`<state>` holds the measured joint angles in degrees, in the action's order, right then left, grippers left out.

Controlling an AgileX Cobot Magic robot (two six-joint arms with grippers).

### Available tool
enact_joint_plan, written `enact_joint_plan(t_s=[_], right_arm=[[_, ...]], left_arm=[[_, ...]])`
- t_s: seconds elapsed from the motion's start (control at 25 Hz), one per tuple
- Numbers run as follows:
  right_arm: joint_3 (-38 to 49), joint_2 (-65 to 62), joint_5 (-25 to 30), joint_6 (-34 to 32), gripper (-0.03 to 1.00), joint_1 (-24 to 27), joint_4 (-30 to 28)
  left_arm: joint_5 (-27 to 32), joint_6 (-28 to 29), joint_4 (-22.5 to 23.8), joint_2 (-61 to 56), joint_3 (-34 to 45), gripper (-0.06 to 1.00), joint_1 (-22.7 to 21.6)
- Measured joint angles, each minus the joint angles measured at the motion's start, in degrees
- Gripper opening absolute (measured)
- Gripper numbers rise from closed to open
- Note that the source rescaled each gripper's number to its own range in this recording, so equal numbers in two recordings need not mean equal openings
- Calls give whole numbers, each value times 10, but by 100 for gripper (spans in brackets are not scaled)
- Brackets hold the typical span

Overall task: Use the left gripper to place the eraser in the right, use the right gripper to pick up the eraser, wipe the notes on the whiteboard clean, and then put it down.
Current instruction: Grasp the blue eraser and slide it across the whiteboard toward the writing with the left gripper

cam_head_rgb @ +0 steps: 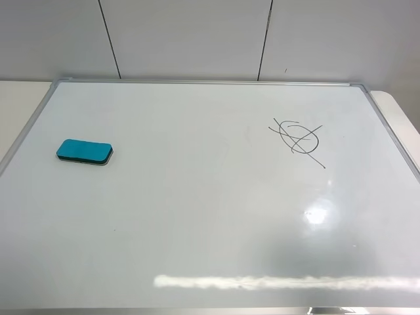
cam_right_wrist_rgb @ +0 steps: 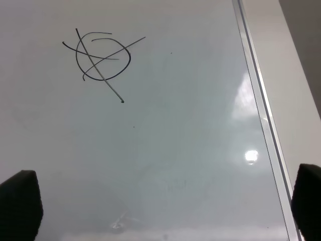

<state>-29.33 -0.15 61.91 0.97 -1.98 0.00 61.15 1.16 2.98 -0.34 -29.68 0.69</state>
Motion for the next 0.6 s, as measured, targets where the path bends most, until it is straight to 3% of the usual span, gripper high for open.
enact_joint_plan(t_s=[0.6], right_arm=[[0, 0, 0, 0, 100, 0, 0]], left_arm=[[0, 0, -2, 0, 0, 100, 0]])
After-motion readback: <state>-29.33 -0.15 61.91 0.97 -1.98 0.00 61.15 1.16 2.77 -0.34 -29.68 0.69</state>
